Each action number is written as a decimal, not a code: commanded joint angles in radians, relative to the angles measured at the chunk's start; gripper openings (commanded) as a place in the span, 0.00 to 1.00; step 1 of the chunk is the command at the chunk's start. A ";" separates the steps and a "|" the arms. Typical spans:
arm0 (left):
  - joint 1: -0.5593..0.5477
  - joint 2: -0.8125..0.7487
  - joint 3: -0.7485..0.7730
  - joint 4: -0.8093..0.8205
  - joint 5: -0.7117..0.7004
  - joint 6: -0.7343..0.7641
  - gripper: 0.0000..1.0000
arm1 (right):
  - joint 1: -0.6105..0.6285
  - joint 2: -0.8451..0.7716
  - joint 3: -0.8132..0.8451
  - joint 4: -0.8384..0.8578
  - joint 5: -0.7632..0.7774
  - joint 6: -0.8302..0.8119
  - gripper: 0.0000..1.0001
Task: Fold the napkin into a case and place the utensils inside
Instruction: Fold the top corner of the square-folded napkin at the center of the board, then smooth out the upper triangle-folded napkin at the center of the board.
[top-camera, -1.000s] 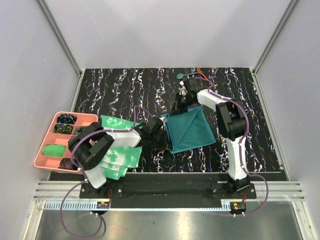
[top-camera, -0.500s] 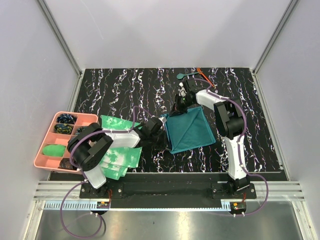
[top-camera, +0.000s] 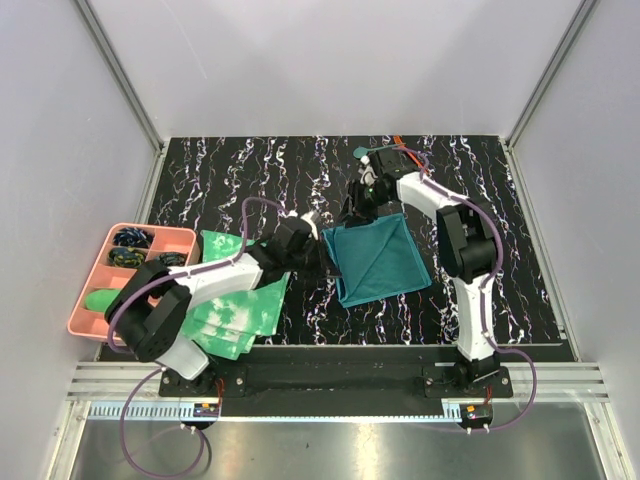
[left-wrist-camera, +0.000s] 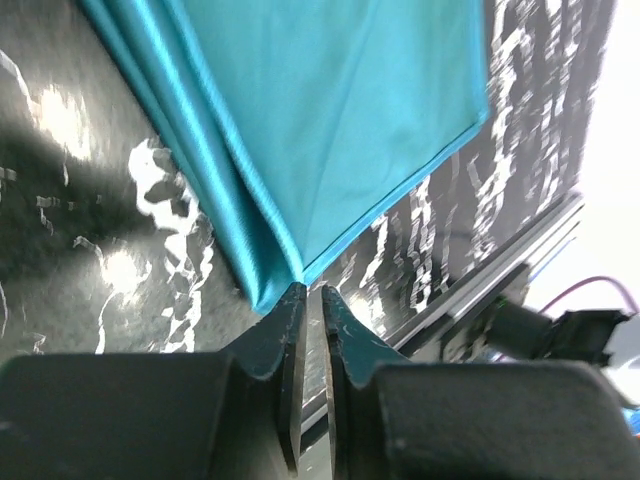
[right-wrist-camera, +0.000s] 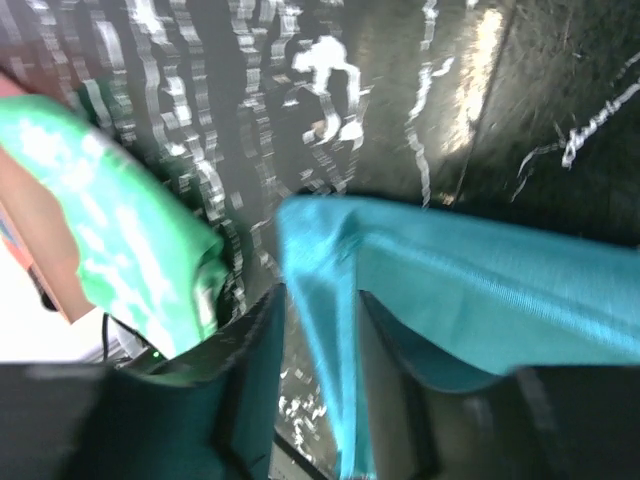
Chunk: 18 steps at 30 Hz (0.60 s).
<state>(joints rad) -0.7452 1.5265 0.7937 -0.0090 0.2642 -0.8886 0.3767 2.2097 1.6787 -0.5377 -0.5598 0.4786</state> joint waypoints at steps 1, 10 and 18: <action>0.004 0.024 0.108 0.044 0.035 -0.007 0.14 | -0.062 -0.160 0.033 -0.051 0.020 -0.035 0.45; -0.002 0.264 0.274 0.083 0.165 0.007 0.12 | -0.254 -0.272 -0.184 -0.030 -0.055 -0.130 0.37; -0.020 0.308 0.260 0.080 0.165 0.023 0.11 | -0.312 -0.180 -0.214 0.034 -0.123 -0.155 0.17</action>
<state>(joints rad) -0.7555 1.8339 1.0286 0.0380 0.4015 -0.8864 0.0654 1.9888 1.4708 -0.5591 -0.6067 0.3523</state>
